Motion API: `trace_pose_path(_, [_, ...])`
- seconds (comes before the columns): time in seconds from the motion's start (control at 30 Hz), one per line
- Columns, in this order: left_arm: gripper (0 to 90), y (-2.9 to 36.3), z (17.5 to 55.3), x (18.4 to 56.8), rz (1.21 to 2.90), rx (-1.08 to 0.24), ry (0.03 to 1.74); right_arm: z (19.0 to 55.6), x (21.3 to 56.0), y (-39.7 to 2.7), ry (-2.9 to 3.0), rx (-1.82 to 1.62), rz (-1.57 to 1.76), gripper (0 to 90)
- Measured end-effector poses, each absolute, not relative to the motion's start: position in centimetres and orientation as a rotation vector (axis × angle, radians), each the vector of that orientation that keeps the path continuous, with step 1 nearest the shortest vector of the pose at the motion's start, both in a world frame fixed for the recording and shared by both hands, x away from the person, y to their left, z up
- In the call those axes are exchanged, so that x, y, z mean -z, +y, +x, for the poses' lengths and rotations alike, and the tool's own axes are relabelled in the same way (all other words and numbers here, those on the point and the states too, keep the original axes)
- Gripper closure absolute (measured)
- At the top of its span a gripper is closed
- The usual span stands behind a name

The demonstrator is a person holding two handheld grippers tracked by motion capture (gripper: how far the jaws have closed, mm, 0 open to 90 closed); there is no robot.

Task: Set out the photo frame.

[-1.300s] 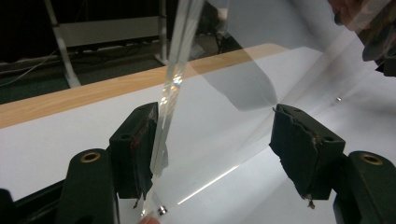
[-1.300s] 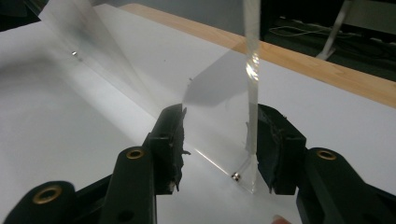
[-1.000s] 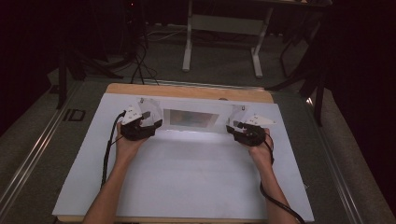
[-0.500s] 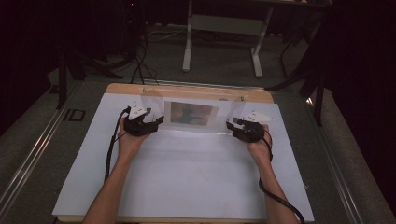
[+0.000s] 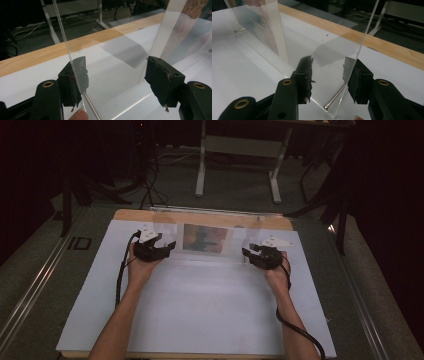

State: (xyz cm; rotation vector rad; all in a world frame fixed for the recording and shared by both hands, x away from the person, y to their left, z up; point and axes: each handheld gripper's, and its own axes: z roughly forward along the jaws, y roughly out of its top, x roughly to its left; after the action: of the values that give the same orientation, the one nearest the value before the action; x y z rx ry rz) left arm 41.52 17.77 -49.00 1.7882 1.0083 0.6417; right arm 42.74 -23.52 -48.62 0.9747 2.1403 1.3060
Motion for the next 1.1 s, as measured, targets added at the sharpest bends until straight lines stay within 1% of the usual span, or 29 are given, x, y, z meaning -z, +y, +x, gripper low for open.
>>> trace_pose_path(0.5, [33.4,17.2,40.5,48.5,1.798,-0.589,1.04,41.7,47.9,-24.1,2.143,-1.314,0.979,57.3])
trace_pose_path(1.1, [34.9,16.3,38.1,48.0,1.782,-0.558,1.053,39.7,48.0,-25.6,2.154,-1.355,1.004,56.8])
